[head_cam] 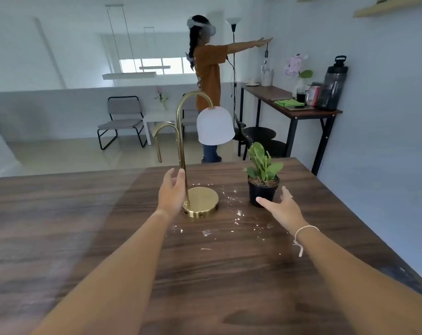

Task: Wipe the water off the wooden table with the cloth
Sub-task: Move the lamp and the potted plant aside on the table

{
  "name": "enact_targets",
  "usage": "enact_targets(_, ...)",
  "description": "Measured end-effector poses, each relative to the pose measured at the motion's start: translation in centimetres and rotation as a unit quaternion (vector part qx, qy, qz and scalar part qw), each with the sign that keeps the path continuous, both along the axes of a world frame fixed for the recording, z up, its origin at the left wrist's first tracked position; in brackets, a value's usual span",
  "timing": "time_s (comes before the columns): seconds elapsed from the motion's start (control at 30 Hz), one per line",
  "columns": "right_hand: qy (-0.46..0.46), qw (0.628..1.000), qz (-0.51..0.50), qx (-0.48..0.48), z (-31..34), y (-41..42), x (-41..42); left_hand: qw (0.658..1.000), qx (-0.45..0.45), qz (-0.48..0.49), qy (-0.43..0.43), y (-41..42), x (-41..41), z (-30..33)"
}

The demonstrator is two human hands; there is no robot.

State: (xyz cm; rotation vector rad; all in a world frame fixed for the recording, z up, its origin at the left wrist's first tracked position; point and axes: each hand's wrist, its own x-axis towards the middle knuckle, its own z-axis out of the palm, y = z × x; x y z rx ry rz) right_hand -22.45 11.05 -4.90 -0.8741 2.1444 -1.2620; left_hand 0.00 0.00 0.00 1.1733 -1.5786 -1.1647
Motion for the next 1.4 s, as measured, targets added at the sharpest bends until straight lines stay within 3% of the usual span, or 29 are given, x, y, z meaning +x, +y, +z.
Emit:
enact_targets(0.37, -0.016, 0.992, -0.049, -0.115, -2.1, -4.8, -1.7, 0.988, -0.017, 0.081, 0.132, -3.6, -5.0, -2.4)
enact_targets(0.73, -0.017, 0.981, -0.07, -0.18, -2.4, -5.6, -1.3, 0.976, -0.029, 0.128, 0.175, -4.6, -6.2, -2.5)
enact_targets(1.03, -0.015, 0.978, -0.079, -0.194, -1.0, -6.9, -4.8, 0.981, -0.072, 0.08, 0.159, -6.9, -9.6, 0.3)
enact_targets(1.4, 0.014, 0.973, -0.125, -0.194, -1.2, -9.0, -15.8, 0.978, -0.065, -0.004, 0.2, -12.1, -23.1, 1.5)
